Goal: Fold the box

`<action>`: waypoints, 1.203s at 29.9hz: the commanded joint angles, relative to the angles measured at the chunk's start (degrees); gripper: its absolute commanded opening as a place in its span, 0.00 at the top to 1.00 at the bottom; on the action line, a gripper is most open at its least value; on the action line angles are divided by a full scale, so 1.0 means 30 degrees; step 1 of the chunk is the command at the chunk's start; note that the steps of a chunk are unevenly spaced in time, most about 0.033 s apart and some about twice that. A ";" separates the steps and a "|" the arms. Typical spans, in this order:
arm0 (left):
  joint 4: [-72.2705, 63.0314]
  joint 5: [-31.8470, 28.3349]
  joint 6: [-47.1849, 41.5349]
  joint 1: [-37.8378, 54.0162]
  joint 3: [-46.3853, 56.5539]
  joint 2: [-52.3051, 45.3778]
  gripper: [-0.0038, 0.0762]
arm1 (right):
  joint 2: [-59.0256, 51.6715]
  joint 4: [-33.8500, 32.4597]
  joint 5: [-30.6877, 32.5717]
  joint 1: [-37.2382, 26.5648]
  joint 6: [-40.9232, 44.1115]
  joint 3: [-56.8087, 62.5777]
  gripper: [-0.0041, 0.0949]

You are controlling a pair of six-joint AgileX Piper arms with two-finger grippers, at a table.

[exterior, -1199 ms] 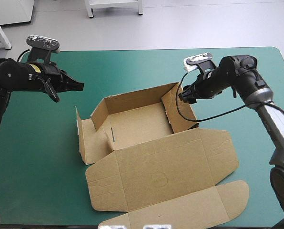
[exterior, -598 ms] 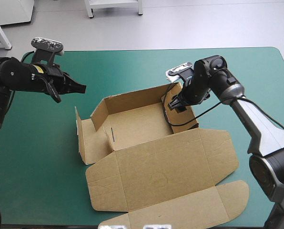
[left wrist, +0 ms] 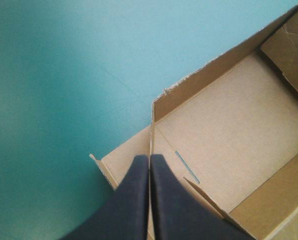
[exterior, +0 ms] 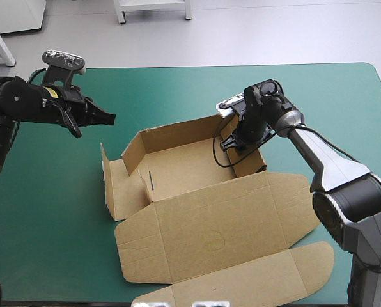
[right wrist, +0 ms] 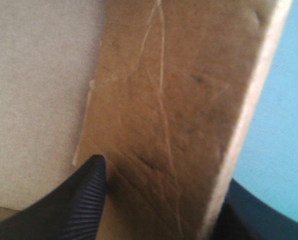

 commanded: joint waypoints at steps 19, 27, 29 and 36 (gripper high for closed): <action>-0.0409 -0.0873 0.0364 0.0532 -0.0540 0.0565 0.96 | -0.3222 0.1155 0.0238 -0.4360 -0.0106 -0.1381 0.96; -0.6460 -0.0977 0.2679 0.4357 -0.0540 0.2611 0.96 | -0.5756 0.3353 0.0238 -0.7480 -0.0886 -0.1381 0.96; -0.8065 -0.0900 0.3446 0.5525 -0.0540 0.3177 0.96 | -0.6384 0.3385 0.0238 -0.7778 -0.0886 -0.1381 0.96; -1.1288 -0.0172 0.5336 0.7767 -0.0463 0.5218 0.96 | -0.7708 0.4670 0.0238 -0.7938 -0.1338 -0.2348 0.96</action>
